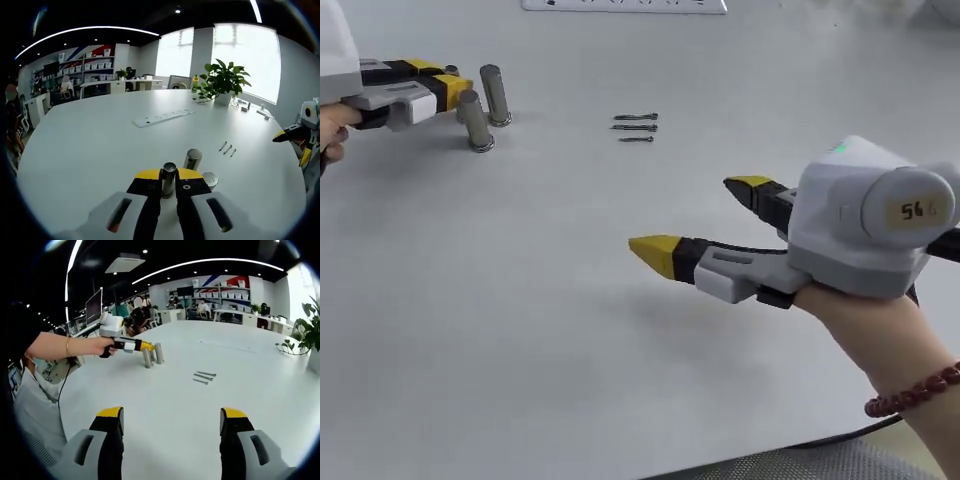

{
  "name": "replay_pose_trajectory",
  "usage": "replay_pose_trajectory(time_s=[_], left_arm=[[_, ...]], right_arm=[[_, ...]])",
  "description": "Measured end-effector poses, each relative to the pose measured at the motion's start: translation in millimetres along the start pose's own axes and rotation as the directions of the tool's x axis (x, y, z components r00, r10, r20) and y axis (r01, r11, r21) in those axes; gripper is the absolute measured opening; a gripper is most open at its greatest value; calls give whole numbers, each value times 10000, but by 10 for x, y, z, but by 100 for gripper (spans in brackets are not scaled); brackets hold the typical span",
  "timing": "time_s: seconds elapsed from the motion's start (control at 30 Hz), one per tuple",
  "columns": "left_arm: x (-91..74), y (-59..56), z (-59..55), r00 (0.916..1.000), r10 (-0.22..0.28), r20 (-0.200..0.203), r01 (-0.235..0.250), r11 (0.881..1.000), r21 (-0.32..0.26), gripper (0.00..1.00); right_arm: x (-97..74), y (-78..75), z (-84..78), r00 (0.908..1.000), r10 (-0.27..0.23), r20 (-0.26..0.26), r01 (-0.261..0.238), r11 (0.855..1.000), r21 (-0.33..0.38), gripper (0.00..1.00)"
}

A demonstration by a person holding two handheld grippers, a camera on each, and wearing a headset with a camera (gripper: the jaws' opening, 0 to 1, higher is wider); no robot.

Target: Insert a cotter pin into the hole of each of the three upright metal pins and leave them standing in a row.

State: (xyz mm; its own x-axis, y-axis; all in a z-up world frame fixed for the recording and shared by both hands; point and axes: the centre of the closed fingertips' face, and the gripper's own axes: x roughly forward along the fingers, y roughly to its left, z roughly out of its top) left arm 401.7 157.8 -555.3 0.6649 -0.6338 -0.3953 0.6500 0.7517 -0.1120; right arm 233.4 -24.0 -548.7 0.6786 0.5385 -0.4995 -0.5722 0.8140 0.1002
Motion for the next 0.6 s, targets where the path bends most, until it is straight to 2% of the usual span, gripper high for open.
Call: replay_pose_trajectory(time_s=[0.17, 0.3, 0.4, 0.47, 0.6], left_arm=[[-17, 46, 11, 9998, 199, -58, -200, 9996, -190, 7], [-41, 46, 6, 9996, 242, -166, -242, 9997, 16, 7], [-63, 54, 4, 9995, 276, -182, -277, 9996, -52, 7], [-42, 154, -10, 9987, 432, -261, -433, 9990, -57, 7], [-82, 201, -35, 9972, 623, -426, -623, 9981, 3, 7]], right_arm=[[-1, -27, 13, 9999, -66, 75, 69, 9995, -308, 79], [3, -20, 8, 9999, -75, 73, 78, 9988, -485, 82], [6, -19, -11, 9999, -109, -28, 107, 9983, -571, 83], [7, -24, -15, 9999, -127, -30, 125, 9983, -567, 84], [-11, -35, -6, 9999, -156, 17, 157, 9991, -384, 84]])
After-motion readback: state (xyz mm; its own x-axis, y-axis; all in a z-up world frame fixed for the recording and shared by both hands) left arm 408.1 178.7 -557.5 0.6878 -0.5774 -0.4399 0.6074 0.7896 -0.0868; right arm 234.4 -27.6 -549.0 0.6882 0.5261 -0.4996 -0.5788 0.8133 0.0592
